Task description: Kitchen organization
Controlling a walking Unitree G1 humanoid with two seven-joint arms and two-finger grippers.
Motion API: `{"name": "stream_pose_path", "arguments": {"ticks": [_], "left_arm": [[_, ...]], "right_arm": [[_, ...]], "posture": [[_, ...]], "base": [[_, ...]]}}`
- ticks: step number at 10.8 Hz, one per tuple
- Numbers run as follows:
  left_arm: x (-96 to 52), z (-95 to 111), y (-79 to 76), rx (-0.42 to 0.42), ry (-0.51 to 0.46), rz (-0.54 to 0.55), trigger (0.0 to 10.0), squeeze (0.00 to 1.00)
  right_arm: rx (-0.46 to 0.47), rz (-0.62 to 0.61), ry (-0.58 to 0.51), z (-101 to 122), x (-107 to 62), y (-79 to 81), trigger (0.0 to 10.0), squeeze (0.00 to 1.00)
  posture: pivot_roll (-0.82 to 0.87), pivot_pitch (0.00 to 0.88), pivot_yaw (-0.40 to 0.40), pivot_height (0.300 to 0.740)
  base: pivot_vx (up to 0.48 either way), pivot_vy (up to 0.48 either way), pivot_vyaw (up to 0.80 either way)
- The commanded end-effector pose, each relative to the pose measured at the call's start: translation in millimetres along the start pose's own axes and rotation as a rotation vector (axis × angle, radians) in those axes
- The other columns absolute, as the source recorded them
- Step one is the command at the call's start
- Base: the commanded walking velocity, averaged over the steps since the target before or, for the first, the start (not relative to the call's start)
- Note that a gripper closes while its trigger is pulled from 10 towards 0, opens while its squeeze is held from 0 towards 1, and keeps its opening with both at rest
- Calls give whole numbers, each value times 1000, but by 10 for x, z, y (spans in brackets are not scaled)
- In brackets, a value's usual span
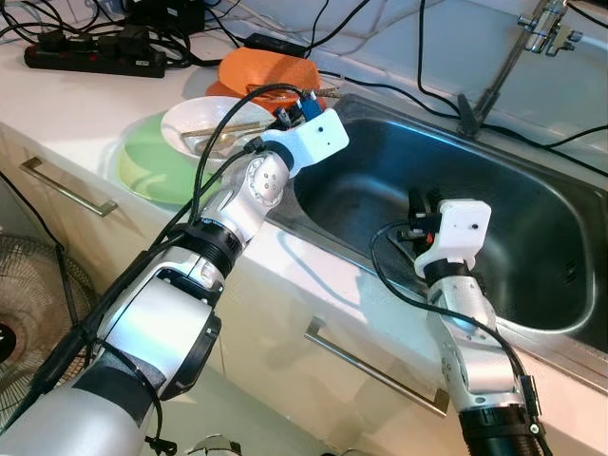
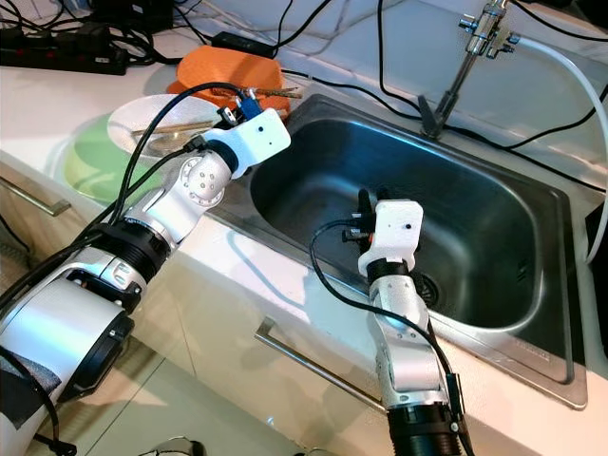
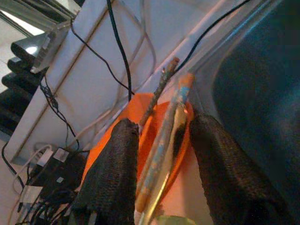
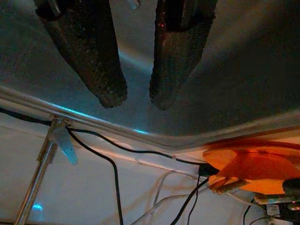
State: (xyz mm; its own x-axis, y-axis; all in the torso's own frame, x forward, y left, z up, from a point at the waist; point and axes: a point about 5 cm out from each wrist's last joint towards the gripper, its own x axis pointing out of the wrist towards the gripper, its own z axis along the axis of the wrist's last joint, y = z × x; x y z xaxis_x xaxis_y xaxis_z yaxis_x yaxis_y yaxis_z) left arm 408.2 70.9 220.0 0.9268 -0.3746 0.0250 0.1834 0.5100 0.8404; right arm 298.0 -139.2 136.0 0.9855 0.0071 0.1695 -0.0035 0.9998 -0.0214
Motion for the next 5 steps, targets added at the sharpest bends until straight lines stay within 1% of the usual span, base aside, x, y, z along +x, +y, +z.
{"name": "stream_pose_path", "arguments": {"ticks": [1, 3, 4, 5], "left_arm": [[34, 103, 26, 21, -33, 5, 10000, 0], [37, 100, 23, 23, -32, 4, 10000, 0], [41, 91, 44, 24, -28, 16, 5294, 0], [41, 91, 51, 25, -28, 21, 1686, 0]], "right_arm": [[-8, -13, 7, 7, -34, -31, 10000, 0], [-7, -19, 13, -2, -73, -38, 10000, 0], [-7, -23, 19, -11, -99, -41, 10000, 0], [-7, -24, 21, -13, -107, -42, 10000, 0]], "posture": [[-94, 69, -101, 740], [-101, 79, -98, 740], [-104, 85, -97, 740], [-105, 87, -96, 740]], "base": [[0, 0, 0], [0, 0, 0], [0, 0, 0], [0, 0, 0]]}}
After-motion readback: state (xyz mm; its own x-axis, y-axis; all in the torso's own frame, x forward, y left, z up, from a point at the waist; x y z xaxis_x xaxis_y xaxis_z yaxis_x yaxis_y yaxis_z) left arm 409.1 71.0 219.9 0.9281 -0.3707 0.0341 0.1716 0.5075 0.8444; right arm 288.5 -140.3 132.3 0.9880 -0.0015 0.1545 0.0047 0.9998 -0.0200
